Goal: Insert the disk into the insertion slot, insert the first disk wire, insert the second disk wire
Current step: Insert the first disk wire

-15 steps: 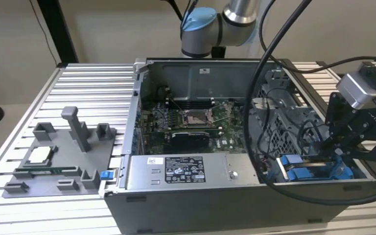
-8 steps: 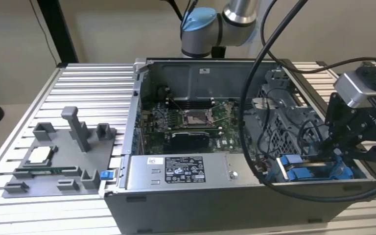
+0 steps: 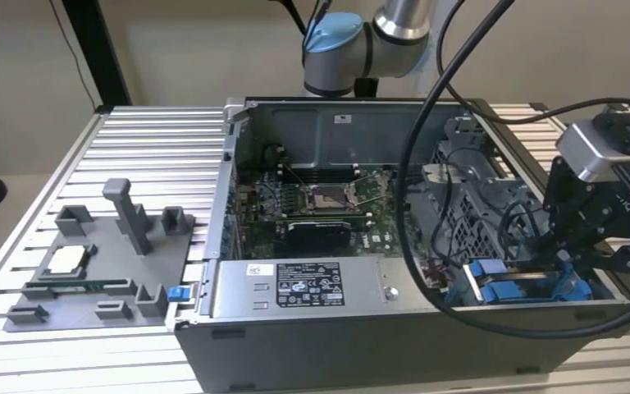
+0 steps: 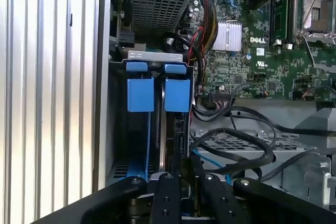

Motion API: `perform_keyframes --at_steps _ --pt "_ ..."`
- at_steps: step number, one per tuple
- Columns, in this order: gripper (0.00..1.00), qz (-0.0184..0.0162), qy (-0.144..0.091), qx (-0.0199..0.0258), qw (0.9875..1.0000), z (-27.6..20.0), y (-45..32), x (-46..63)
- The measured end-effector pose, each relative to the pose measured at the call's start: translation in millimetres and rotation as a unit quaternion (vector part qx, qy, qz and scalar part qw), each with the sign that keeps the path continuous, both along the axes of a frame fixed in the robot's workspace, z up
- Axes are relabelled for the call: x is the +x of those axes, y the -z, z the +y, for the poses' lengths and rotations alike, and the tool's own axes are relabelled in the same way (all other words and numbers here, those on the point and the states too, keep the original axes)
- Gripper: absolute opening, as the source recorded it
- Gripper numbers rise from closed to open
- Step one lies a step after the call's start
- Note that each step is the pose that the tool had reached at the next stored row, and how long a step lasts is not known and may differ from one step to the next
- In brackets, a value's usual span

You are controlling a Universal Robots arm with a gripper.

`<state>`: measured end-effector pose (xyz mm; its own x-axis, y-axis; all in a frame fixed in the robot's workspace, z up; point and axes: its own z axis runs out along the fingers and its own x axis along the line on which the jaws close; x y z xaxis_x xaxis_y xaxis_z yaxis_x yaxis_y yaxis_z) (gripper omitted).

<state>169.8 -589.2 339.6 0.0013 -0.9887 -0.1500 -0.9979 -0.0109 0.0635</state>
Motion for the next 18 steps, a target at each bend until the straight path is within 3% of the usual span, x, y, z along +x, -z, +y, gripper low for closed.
perform_keyframes --at_steps 18 --pt "0.00 0.0000 0.003 0.0000 1.0000 0.0 10.9 -0.1"
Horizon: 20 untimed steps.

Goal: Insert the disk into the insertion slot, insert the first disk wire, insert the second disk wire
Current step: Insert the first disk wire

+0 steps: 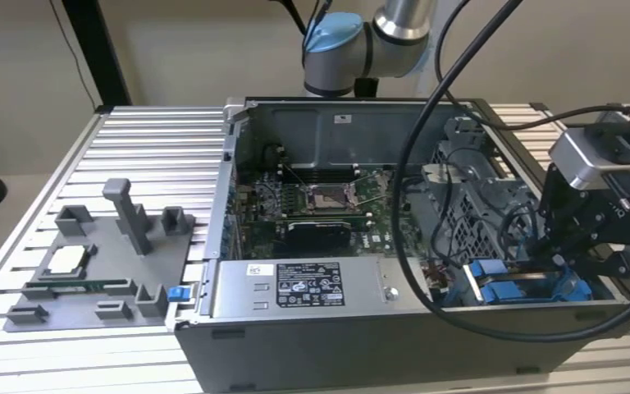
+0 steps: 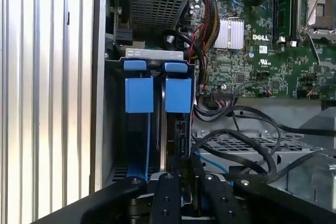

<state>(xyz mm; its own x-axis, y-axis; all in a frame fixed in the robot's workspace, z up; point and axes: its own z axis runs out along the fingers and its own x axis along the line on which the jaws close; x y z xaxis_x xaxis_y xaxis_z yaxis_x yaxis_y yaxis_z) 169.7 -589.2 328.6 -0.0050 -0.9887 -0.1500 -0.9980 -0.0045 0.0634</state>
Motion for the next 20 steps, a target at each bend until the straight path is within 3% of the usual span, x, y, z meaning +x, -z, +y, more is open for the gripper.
perform_keyframes --at_steps 2,9,12,20 --pt "0.00 0.0000 0.000 0.0008 1.0000 0.0 -1.4 0.0" --pt "0.00 0.0000 0.000 0.0000 1.0000 0.0 -31.6 0.1" --pt "0.00 0.0000 0.000 0.0001 1.0000 0.0 -33.7 0.4" --pt "0.00 0.0030 0.001 0.0000 1.0000 0.0 -36.1 14.7"
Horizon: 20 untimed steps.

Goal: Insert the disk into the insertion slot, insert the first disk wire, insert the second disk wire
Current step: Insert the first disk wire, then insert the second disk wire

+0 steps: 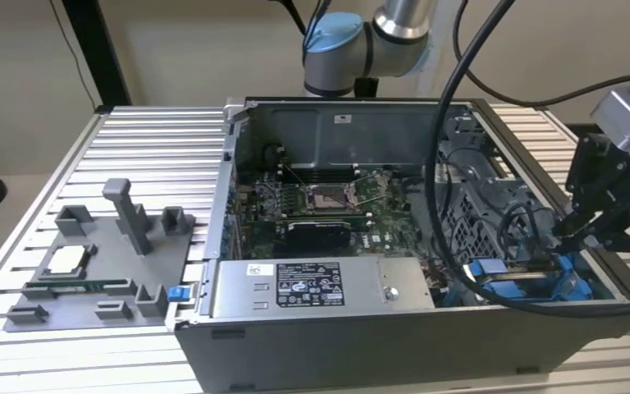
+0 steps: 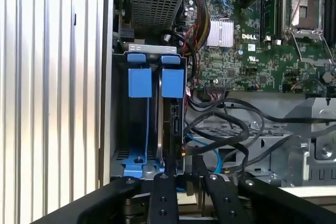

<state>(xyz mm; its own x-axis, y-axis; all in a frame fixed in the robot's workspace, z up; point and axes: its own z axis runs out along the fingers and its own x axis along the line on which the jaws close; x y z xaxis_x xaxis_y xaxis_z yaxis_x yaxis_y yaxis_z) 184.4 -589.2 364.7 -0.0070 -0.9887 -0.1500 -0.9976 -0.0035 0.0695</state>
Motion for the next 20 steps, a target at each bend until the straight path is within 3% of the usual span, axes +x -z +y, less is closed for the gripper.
perform_keyframes --at_steps 8,9,13,17,20 --pt "0.00 0.0095 0.000 -0.0001 1.0000 0.0 -1.7 18.9" --pt "1.00 0.0100 0.000 0.0000 1.0000 0.1 -1.7 20.0" --pt "1.00 0.0126 0.005 0.0000 0.9999 0.1 -0.8 21.6" --pt "1.00 0.0194 0.016 0.0001 0.9997 0.4 1.9 21.7" --pt "1.00 0.0226 0.022 0.0002 0.9995 1.3 4.6 22.2"
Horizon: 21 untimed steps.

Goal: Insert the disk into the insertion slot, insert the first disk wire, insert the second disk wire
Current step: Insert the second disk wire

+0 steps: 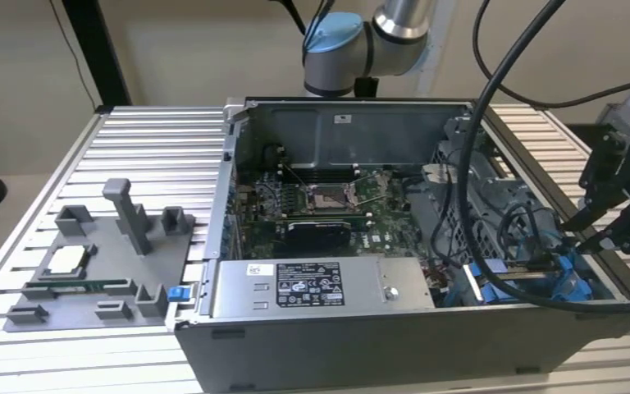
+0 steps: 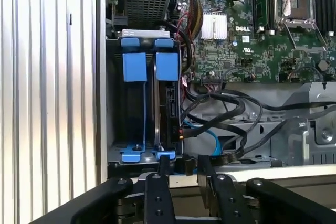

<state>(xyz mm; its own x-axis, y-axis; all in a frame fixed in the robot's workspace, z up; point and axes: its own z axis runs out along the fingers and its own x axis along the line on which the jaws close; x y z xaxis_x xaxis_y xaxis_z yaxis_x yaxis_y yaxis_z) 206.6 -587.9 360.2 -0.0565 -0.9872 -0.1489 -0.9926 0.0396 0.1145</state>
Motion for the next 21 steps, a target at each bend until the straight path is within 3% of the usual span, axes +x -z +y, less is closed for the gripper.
perform_keyframes --at_steps 5,6,17,21 --pt "1.00 0.0015 0.009 0.0009 1.0000 1.2 3.5 1.3" --pt "0.00 0.0015 0.012 0.0012 0.9999 1.3 3.8 1.3" --pt "0.00 0.0015 0.026 0.0019 0.9997 1.8 3.9 1.6" --pt "0.00 0.0015 0.026 0.0020 0.9997 2.0 -5.1 -0.2"
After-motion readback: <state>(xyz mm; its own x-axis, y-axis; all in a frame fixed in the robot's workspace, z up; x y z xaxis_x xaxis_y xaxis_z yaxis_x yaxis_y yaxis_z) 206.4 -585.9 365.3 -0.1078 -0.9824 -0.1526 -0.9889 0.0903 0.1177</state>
